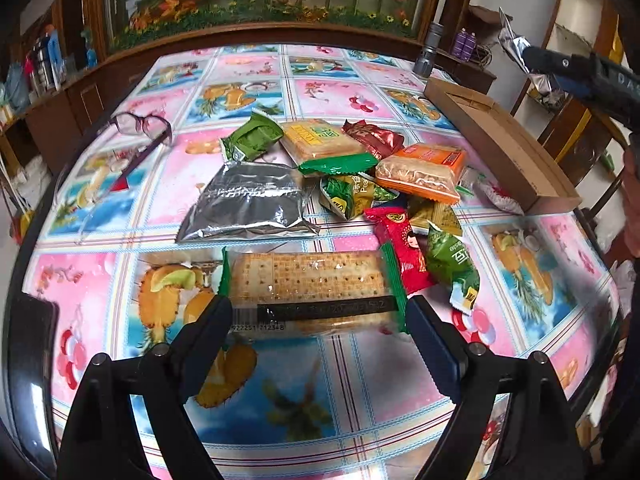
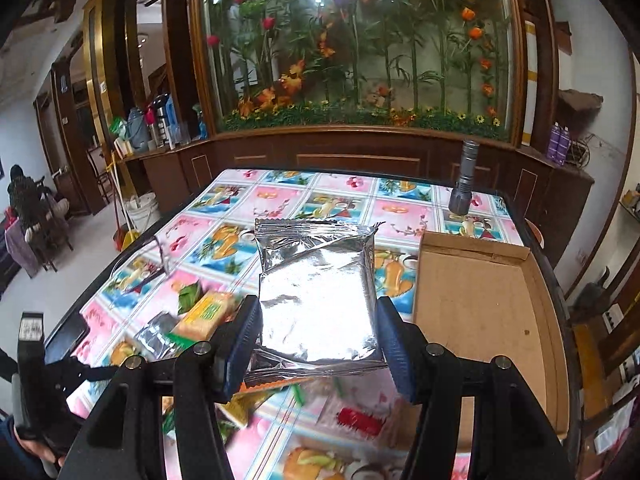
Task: Organize snacks
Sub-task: 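Lift the silver foil packet with the right tool and carry it over the cardboard box, then carry the green cracker pack into the box with the left tool while the right tool releases the foil packet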
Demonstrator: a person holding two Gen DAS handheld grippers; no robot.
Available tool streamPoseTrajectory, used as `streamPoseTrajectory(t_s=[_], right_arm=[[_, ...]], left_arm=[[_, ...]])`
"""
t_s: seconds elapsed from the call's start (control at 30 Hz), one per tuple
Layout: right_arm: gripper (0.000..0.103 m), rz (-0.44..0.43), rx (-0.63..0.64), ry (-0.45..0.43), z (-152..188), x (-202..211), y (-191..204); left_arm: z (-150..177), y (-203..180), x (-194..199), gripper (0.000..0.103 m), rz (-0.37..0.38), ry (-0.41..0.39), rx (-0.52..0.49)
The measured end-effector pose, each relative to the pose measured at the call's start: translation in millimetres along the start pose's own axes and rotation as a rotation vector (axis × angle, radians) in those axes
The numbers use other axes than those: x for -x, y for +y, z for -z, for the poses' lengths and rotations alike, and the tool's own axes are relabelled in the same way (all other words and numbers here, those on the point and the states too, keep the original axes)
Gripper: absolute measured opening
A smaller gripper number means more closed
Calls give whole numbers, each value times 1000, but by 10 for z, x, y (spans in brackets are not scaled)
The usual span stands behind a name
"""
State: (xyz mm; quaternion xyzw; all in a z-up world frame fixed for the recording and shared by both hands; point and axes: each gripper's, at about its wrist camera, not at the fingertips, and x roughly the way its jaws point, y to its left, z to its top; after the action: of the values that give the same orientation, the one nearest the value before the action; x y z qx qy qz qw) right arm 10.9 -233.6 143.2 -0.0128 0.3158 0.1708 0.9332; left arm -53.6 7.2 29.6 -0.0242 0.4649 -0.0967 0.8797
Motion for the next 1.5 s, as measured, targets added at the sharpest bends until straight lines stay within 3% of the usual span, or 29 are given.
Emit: streamPoseTrajectory(t_s=[0.1, 0.23, 0.37, 0.47, 0.6, 0.83, 0.93, 1.1, 1.17, 1.3, 1.5], right_arm=[[62, 10, -28, 1, -44, -115, -162], [62, 7, -87, 9, -71, -344, -392], [62, -62, -157, 16, 46, -522, -658], [62, -90, -180, 46, 154, -605, -786], [62, -80, -203, 61, 204, -631, -959], [62, -79, -264, 66, 207, -587, -1122], [62, -71, -282, 73, 227, -595, -1170], [62, -47, -303, 63, 228, -571, -1284], [62, -42, -342, 65, 243, -583, -1425], [62, 1, -392, 73, 283, -607, -1648], [62, 50, -415, 141, 379, -770, -1734]], left_arm=[[-79, 37, -109, 89, -35, 15, 25], [-261, 51, -145, 89, -76, -1, -26], [-355, 113, -158, 89, 13, 11, -108], [-312, 146, -244, 89, 80, 77, -166], [-131, 56, -155, 90, 111, 104, -237], [271, -222, 113, 91, 26, 138, -390], [184, -207, 107, 91, -32, 102, -390], [65, -287, -143, 91, -35, 127, -415], [57, -304, -183, 84, -8, 116, -395], [115, -319, -138, 50, 18, 100, -280], [242, -460, -64, 46, -51, 66, -170]])
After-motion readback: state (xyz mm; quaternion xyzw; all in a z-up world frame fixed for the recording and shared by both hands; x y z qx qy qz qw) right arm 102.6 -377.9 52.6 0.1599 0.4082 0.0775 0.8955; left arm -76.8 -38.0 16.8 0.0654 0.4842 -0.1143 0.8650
